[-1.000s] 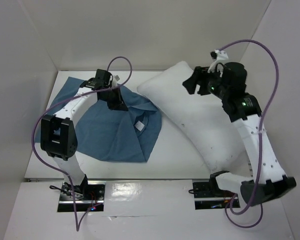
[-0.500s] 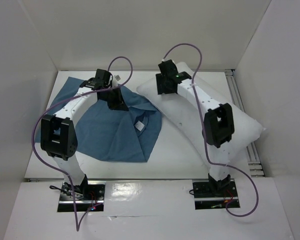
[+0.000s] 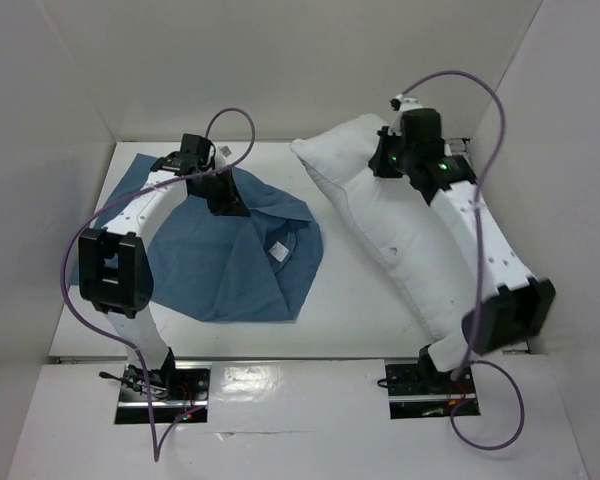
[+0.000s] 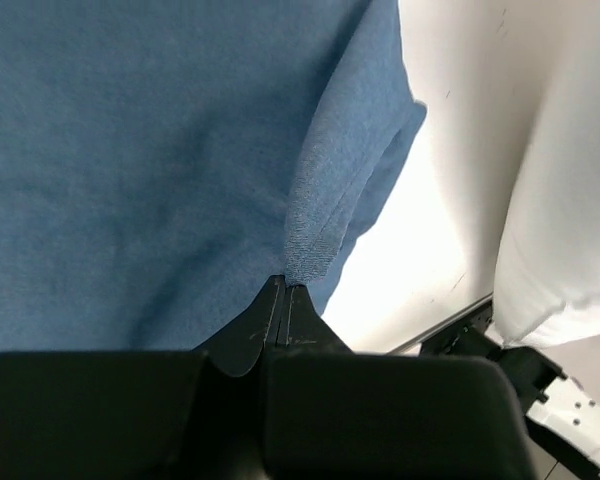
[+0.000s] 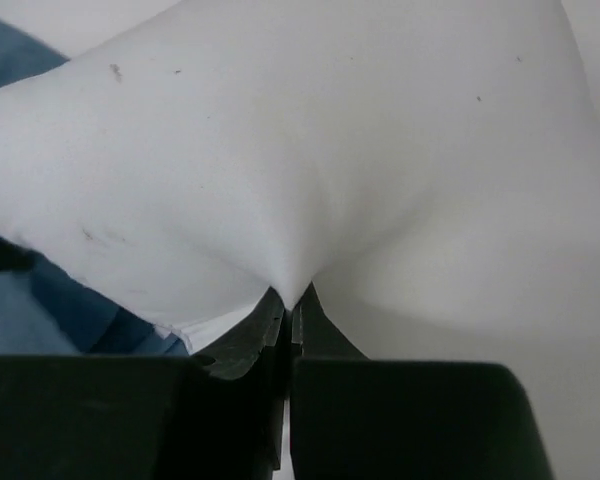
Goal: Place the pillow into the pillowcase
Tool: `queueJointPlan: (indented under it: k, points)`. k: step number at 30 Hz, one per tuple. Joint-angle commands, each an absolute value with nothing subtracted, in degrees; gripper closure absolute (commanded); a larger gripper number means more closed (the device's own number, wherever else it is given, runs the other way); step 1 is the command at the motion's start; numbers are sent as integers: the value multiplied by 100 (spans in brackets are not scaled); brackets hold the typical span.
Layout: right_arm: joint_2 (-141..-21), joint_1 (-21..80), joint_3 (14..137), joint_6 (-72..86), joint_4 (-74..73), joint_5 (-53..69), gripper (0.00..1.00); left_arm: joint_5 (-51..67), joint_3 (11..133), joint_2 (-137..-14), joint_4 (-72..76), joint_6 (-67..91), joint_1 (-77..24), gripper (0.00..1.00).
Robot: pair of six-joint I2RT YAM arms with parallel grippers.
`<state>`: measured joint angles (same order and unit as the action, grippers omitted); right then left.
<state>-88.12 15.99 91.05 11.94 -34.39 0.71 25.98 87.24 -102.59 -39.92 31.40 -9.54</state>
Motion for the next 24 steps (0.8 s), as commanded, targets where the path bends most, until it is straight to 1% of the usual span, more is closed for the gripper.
queueJointPlan:
  k: [1,2,4,5,8,11,17,21,24]
  points:
    - [-7493,1652,8459,599,-2892,2131,100,2769,9184,-10441,-4016,2953,-748,100]
    - [-7279,1652,8298,519,-2892,2849,100,2821,9245,-10441,-4017,2953,-695,100]
    - [-6971,1652,8087,326,-3048,3329,100,2900,9464,-10590,-4078,2953,-589,100]
    - [-6883,1652,8025,229,-3467,3688,100,2996,9553,-10695,-4078,2901,-511,100]
    - [-6751,1819,7815,105,-4224,4033,100,3111,9747,-10775,-4131,2900,-370,100]
    - [-6514,2126,7464,105,-4490,4034,100,3164,9940,-10828,-4209,2900,-212,100]
    - [-6285,2259,7173,229,-5053,3902,100,3348,9993,-10767,-4210,2848,44,100]
    - [-6223,2259,7119,439,-4782,3323,100,3454,9914,-10565,-4210,2786,105,100]
    - [-6354,2259,7321,500,-4641,3322,100,3559,9660,-10398,-4263,2734,105,100]
